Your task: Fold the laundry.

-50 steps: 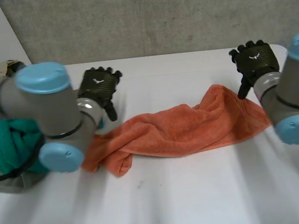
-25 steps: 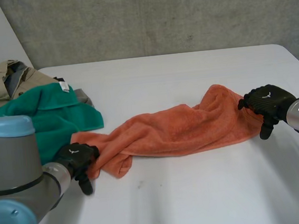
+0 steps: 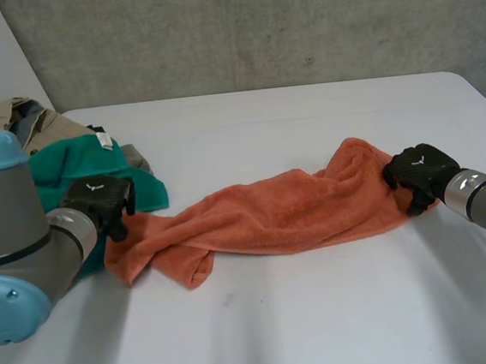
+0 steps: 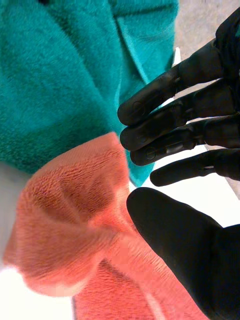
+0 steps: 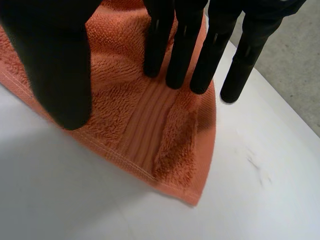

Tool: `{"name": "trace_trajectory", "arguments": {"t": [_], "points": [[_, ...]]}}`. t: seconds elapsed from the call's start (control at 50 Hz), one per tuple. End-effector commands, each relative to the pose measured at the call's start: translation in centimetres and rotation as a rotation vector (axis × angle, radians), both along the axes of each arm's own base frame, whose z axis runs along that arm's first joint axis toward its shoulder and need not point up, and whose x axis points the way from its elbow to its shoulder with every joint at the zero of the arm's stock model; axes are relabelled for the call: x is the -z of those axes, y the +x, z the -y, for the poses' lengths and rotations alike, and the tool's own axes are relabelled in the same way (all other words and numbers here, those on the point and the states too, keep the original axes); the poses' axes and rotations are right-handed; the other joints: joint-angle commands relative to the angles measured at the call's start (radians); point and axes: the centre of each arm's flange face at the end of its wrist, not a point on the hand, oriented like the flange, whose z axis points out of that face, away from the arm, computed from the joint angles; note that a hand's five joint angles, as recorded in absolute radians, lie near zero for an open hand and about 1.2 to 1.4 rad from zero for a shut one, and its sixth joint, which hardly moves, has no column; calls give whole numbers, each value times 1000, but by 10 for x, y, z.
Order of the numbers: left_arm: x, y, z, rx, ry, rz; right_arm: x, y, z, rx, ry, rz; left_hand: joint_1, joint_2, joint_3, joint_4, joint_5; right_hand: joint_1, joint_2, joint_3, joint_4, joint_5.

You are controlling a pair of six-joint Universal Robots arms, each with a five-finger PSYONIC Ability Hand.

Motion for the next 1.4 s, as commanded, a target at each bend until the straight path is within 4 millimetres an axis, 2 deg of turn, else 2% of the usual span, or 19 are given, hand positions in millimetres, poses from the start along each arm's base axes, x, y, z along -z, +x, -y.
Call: {"name": "trace_trajectory", "arguments": {"t": [0.02,0.12,0.18,0.26,0.3,0.42,0.5,0.56,0.6,0.62,0.64,0.74,0.84,0.88,1.0,1.16,1.28,1.4], "points": [[-14,1,-3,-14,5,-41,2,4,8,7,-19,13,683,204,213,202,212,662,663,663,665,665],[-15,1,-5,-15,8,-43,-13,3,12,53,-41,53,683,204,213,202,212,719,720,720,722,723],[-10,1,-8,-5,33,-38,-33,-2,11,81,-55,96,683,204,213,202,212,719,720,720,722,723],[9,3,-20,20,119,-10,-51,-4,-1,93,-29,113,-213,-692,-682,-694,-684,719,720,720,722,723],[20,5,-25,31,158,16,-61,-8,-9,97,-3,97,-358,-837,-828,-839,-830,719,720,720,722,723],[47,8,-36,68,237,104,-76,-20,-29,77,66,22,-385,-865,-855,-866,-857,719,720,720,722,723],[61,8,-31,75,239,132,-78,-22,-35,62,90,3,-374,-853,-843,-855,-845,719,720,720,722,723],[68,6,-15,62,174,141,-76,-23,-37,68,106,4,-148,-628,-618,-630,-620,719,720,720,722,723],[69,6,-6,46,129,147,-73,-26,-37,72,114,-2,259,-220,-211,-222,-213,719,720,720,722,723],[67,5,0,35,98,146,-72,-27,-36,75,116,-2,659,179,189,178,187,719,720,720,722,723],[64,5,3,27,84,144,-72,-28,-36,79,116,-3,683,203,213,202,211,719,720,720,722,723],[32,2,5,11,-5,109,-66,-31,-34,90,134,7,683,204,213,202,212,719,720,720,722,723],[20,-4,6,35,-49,90,-56,-24,-35,71,167,11,683,204,213,202,212,707,708,708,710,711],[17,-5,9,36,-56,89,-52,-20,-36,59,179,12,683,204,213,202,212,634,635,635,637,637],[26,-6,30,10,-44,108,-35,-12,-35,31,218,-4,683,204,213,202,212,264,265,265,267,267],[32,-2,43,-36,21,134,-35,-11,-43,28,242,-3,683,204,213,202,212,-62,-61,-61,-59,-58],[29,-2,51,-47,17,136,-32,-9,-51,6,225,-11,683,204,213,202,212,-124,-123,-123,-121,-120],[27,-2,54,-50,7,132,-23,-9,-48,-23,151,-22,683,204,213,202,212,-97,-97,-97,-95,-94]]}}
